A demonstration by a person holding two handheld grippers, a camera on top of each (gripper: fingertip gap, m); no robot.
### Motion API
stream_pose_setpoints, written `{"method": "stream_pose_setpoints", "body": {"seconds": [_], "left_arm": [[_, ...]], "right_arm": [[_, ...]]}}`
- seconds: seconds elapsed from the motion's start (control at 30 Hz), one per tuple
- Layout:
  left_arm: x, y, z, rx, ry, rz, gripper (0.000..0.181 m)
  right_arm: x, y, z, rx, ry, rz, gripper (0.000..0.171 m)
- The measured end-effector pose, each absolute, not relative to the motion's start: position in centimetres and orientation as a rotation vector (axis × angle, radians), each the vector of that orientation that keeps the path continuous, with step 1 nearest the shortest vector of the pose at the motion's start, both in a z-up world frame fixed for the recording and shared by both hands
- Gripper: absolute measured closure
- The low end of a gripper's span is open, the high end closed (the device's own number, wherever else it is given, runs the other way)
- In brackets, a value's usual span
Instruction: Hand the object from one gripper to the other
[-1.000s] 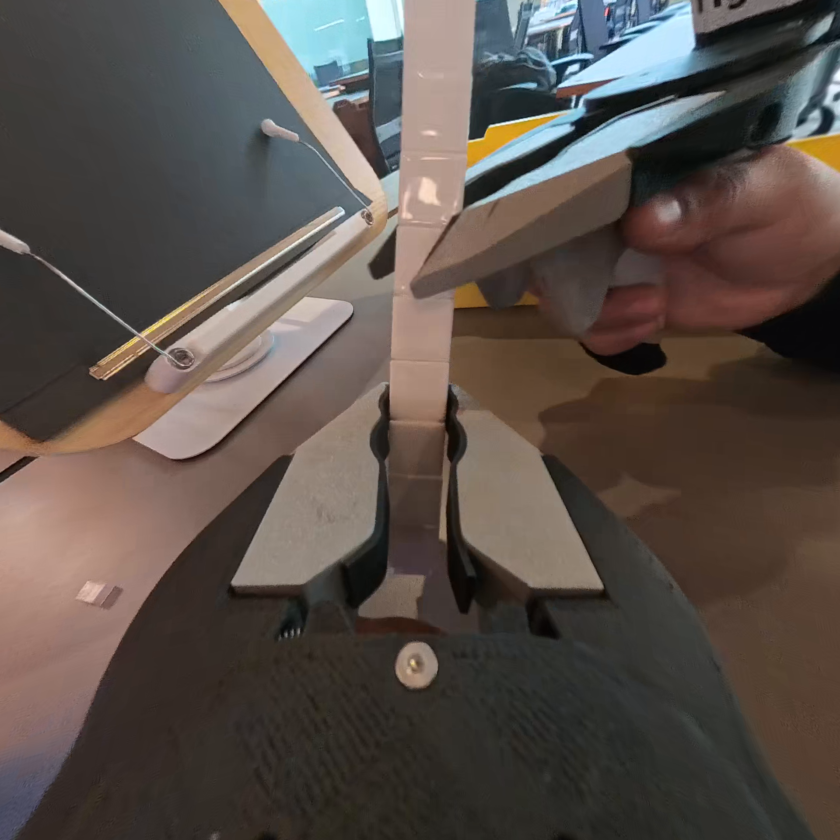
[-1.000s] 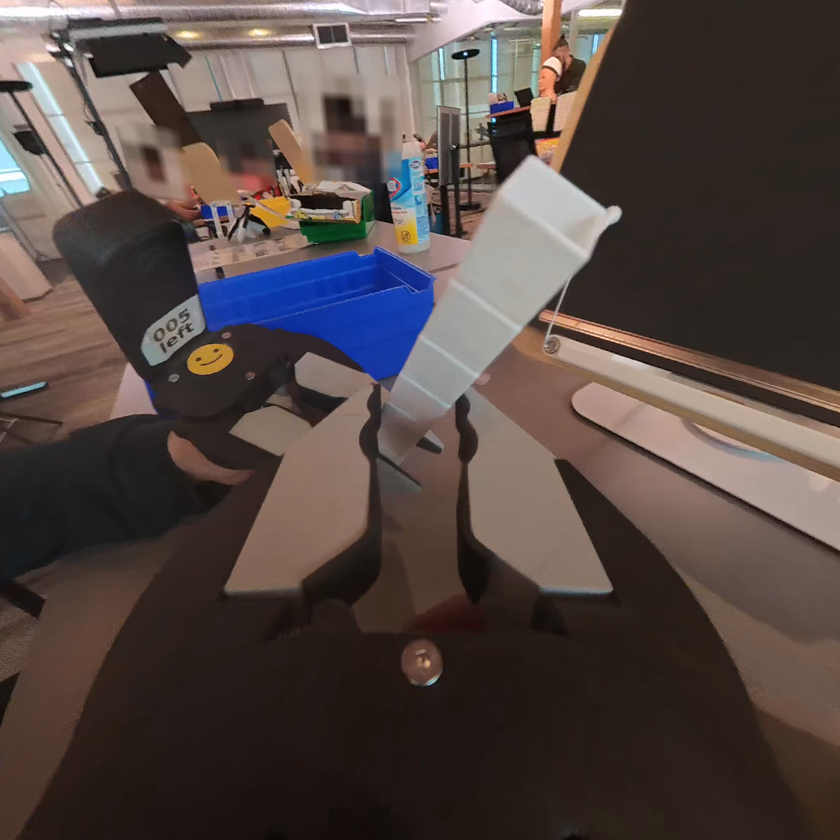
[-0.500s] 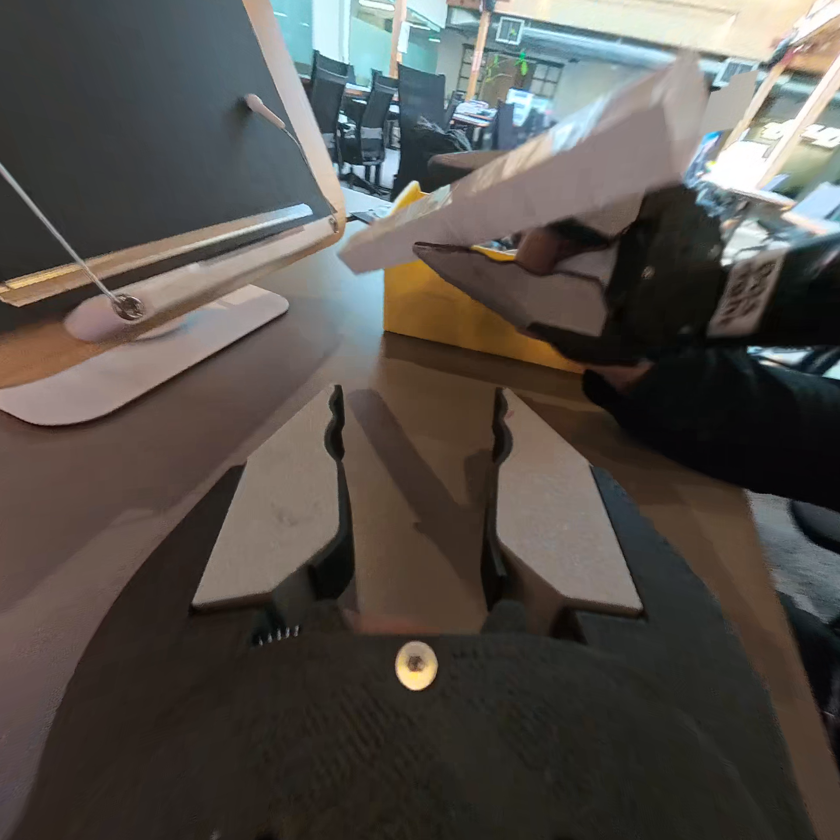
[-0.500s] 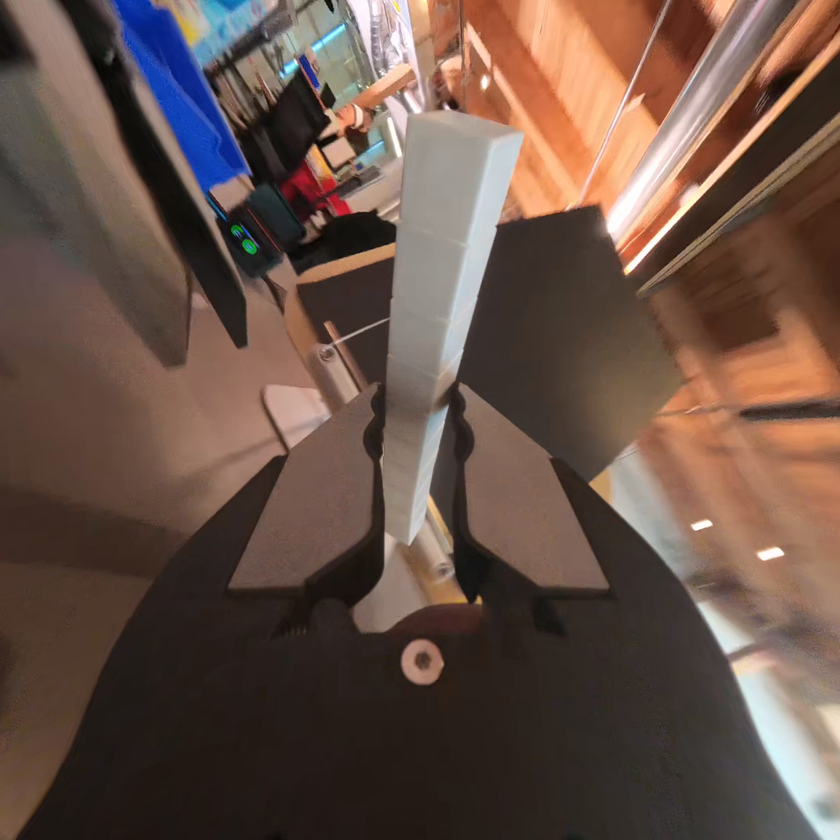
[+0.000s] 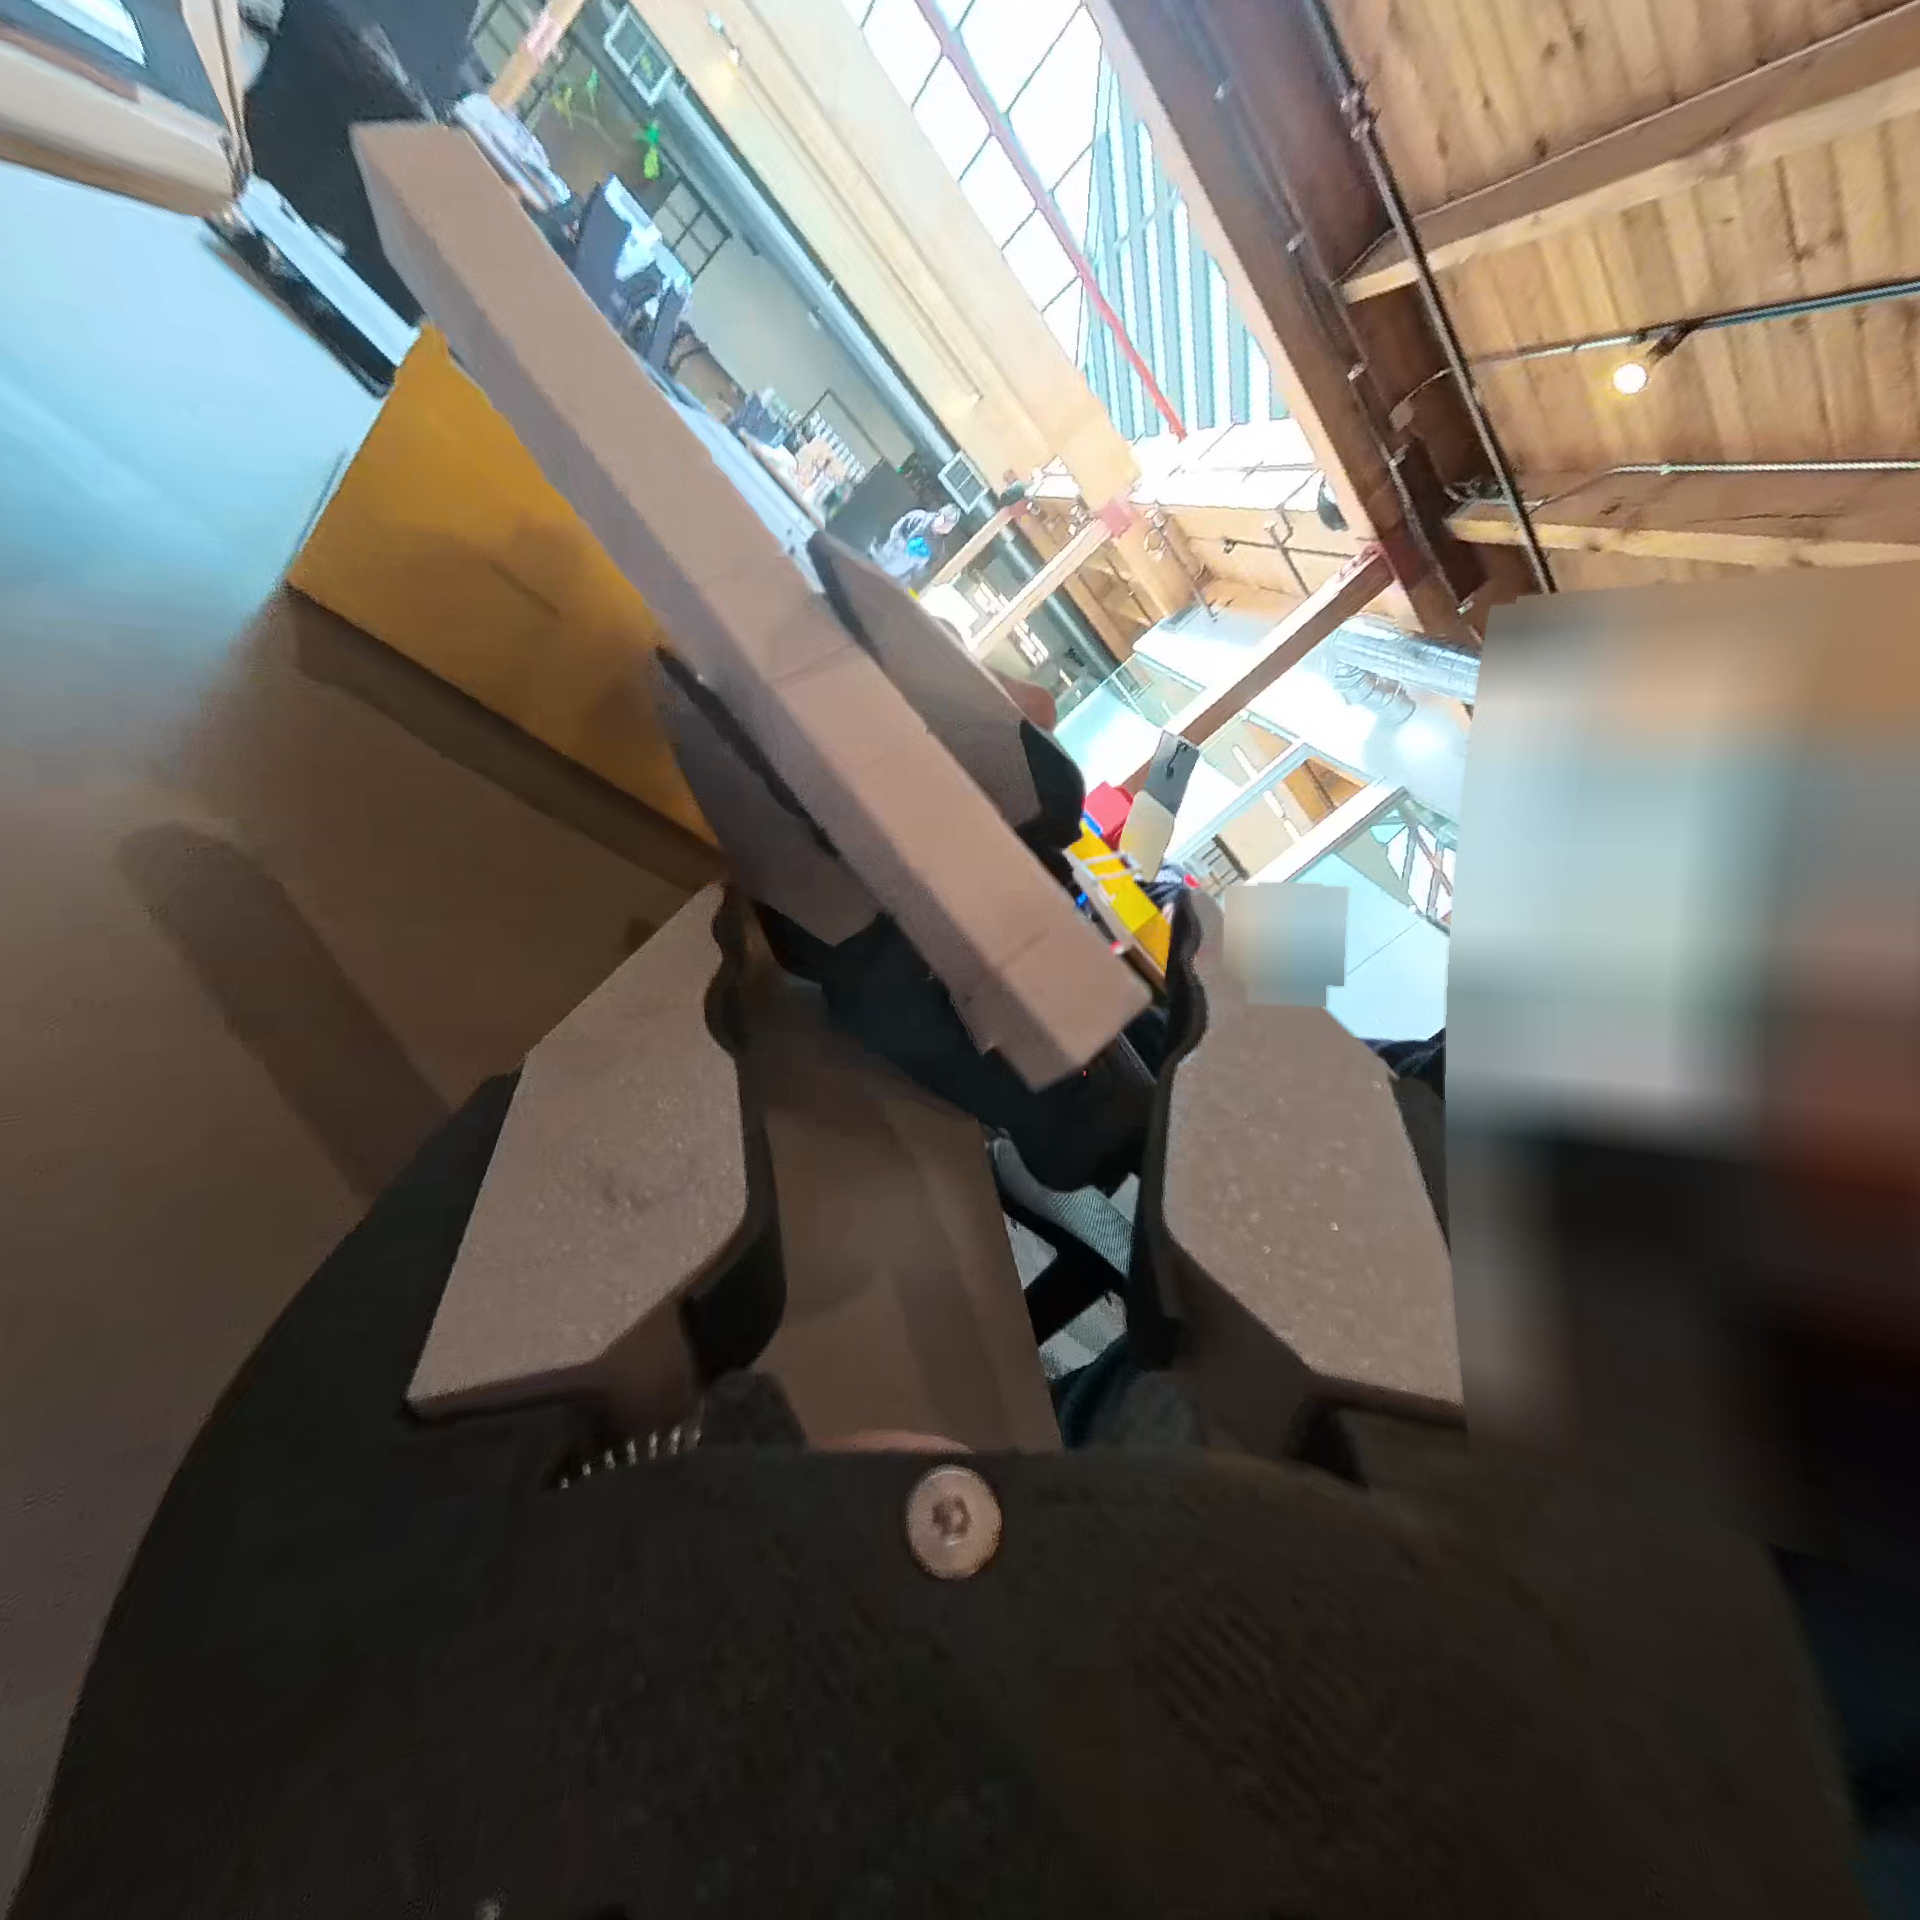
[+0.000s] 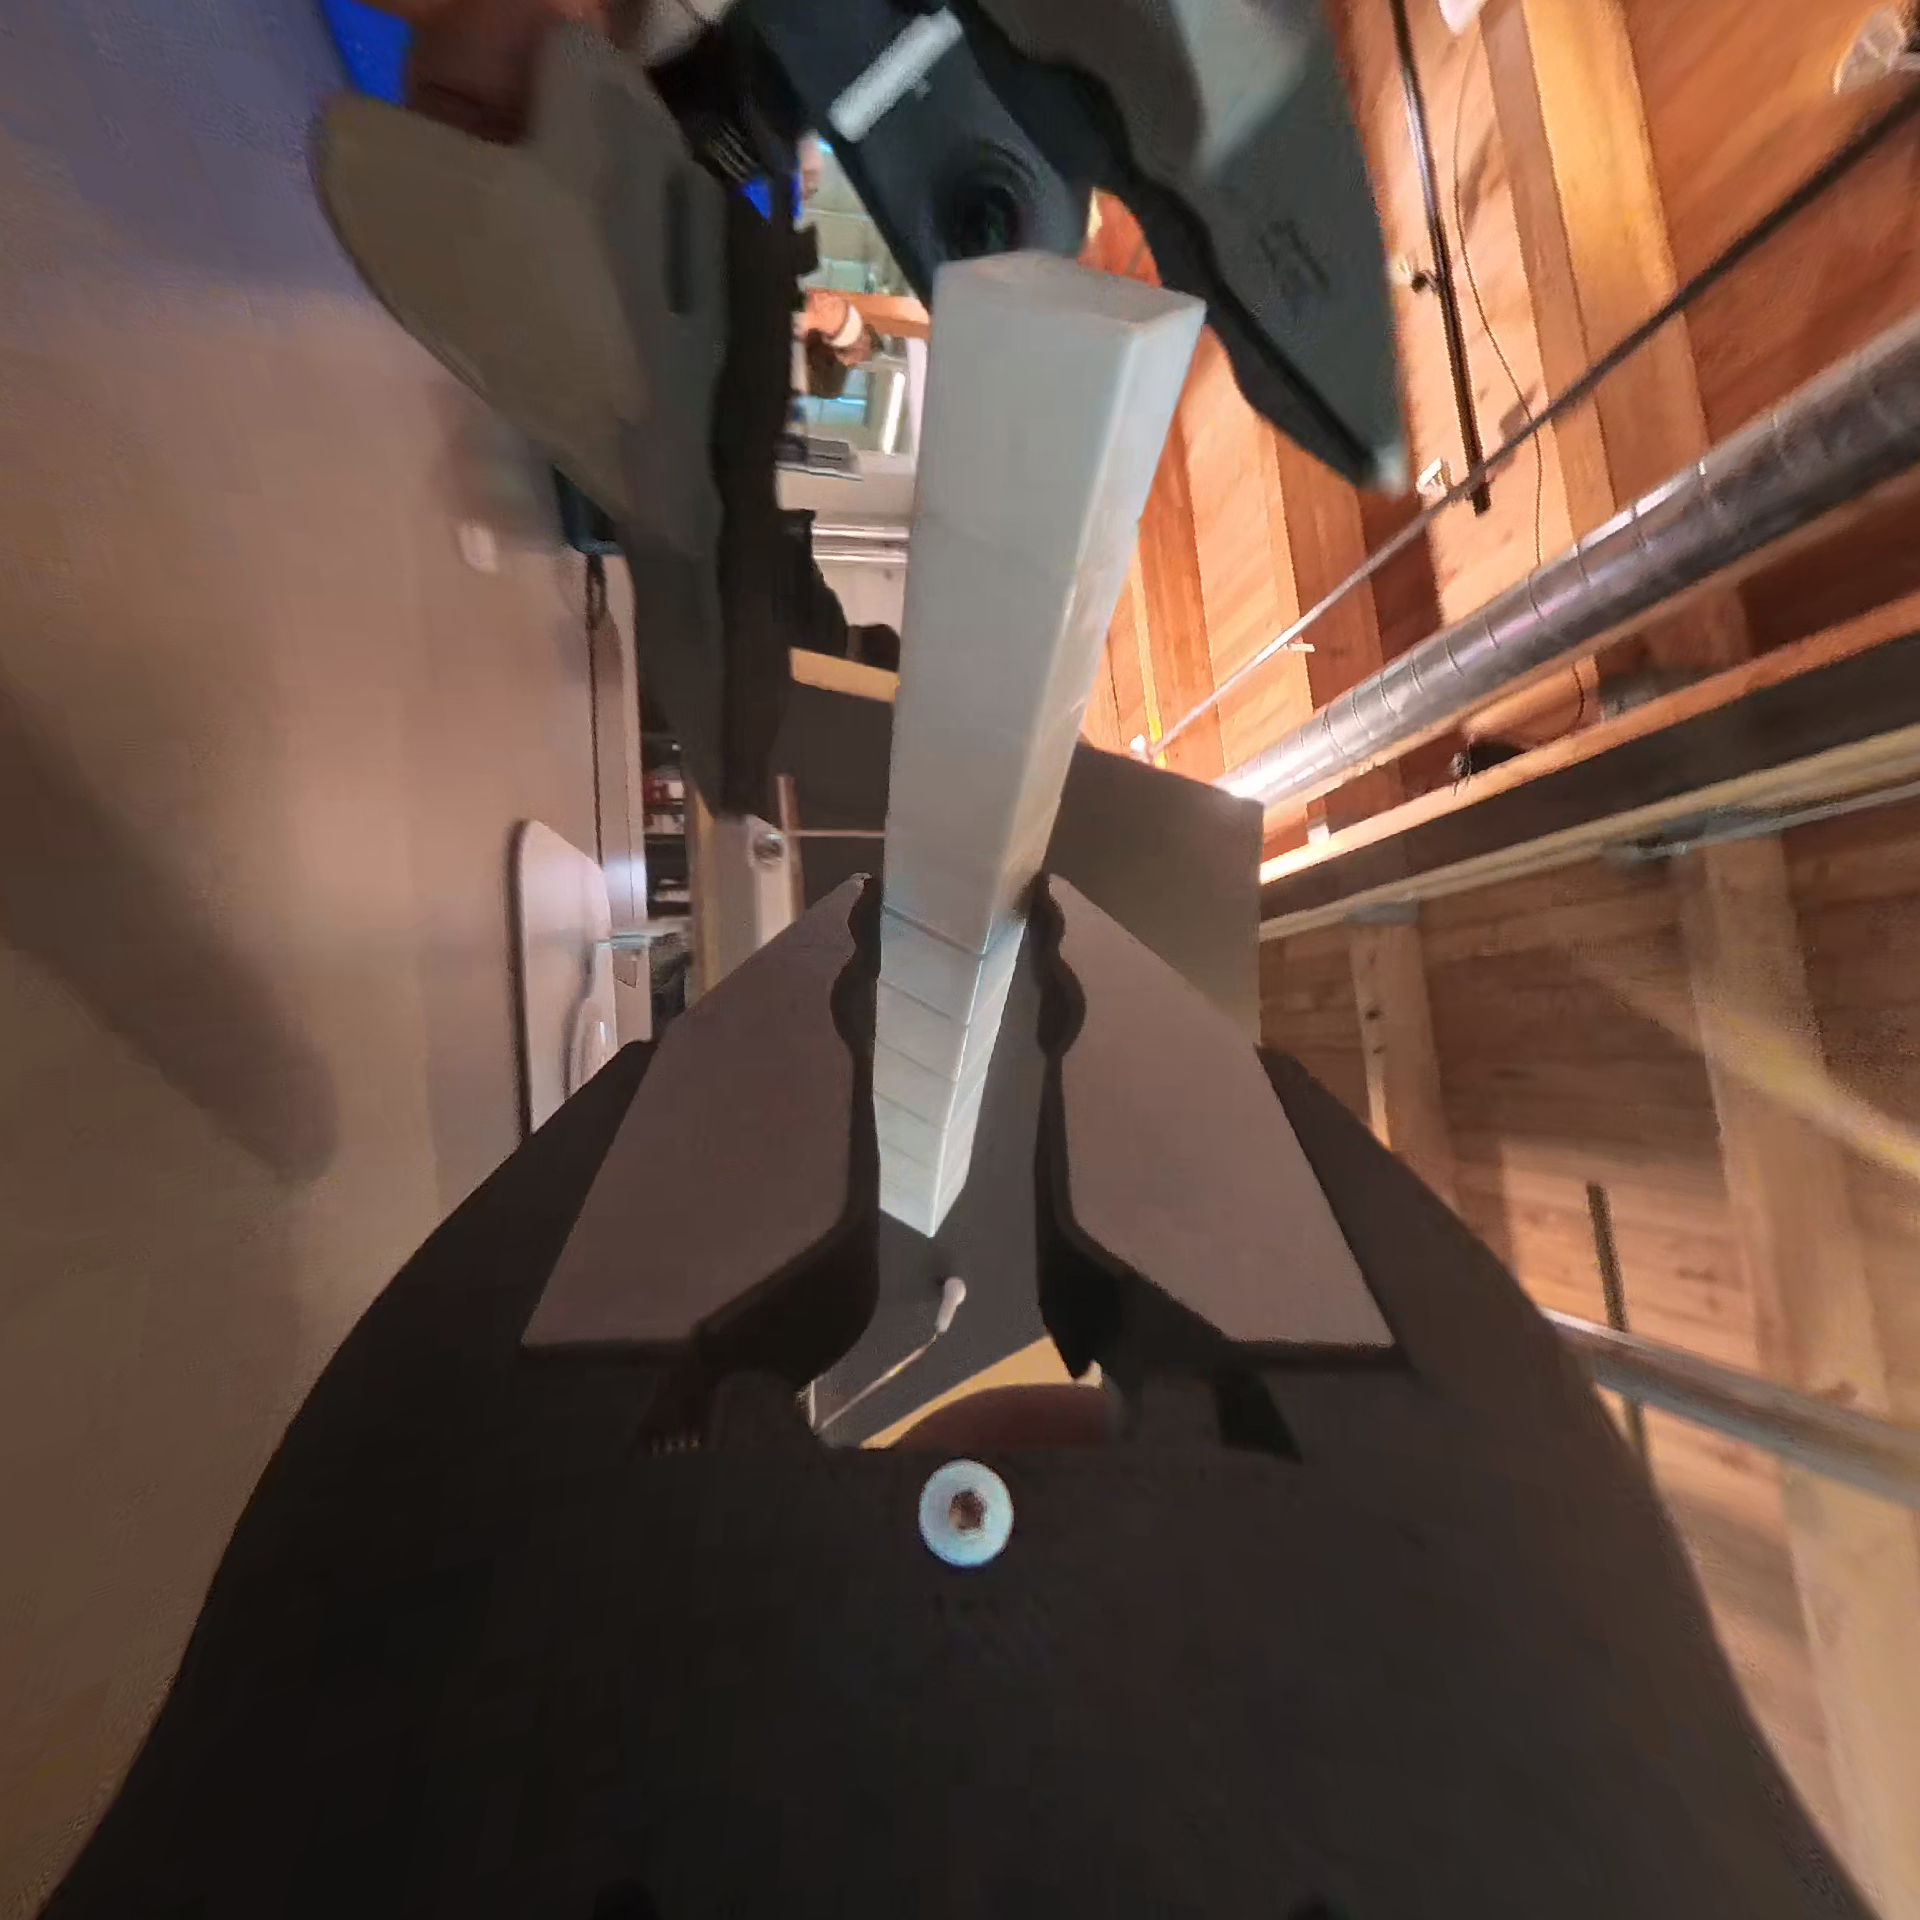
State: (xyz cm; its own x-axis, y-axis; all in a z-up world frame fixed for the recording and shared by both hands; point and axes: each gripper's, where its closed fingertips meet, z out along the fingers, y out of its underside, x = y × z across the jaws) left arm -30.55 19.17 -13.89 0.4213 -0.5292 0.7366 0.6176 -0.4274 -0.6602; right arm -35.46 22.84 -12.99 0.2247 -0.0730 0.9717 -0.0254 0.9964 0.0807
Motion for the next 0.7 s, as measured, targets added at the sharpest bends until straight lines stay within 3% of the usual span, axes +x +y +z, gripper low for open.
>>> {"method": "stream_pose_setpoints", "body": {"seconds": [0.03, 0.17, 0.33, 0.43, 0.5, 0.57, 0.7], "left_arm": [[-30.3, 19.3, -14.2, -1.574, -0.077, -1.284, 0.106], [-30.1, 19.3, -15.5, -1.642, -0.052, -1.281, 0.138], [-31.1, 20.0, -18.4, -1.806, -0.053, -1.106, 0.156], [-31.8, 20.6, -19.0, -1.816, -0.083, -1.055, 0.16], [-32.3, 20.8, -18.8, -1.807, -0.088, -1.005, 0.161], [-32.8, 21.0, -18.2, -1.769, -0.096, -0.976, 0.162], [-34.2, 21.2, -16.6, -1.651, -0.161, -0.969, 0.162]], "right_arm": [[-35.6, 22.4, -13.5, 0.11, -1.361, -0.046, 0.145], [-36.0, 21.6, -14.6, 0.157, -1.398, -0.085, 0.146], [-36.3, 21.7, -16.1, 0.141, -1.468, -0.037, 0.141], [-36.2, 21.5, -16.4, 0.092, -1.503, 0.025, 0.13], [-36.1, 21.8, -15.3, 0.033, -1.462, 0.075, 0.106], [-35.7, 22.1, -14.1, -0.028, -1.428, 0.157, 0.094], [-34.5, 21.5, -12.6, -0.213, -1.439, 0.523, 0.094]]}}
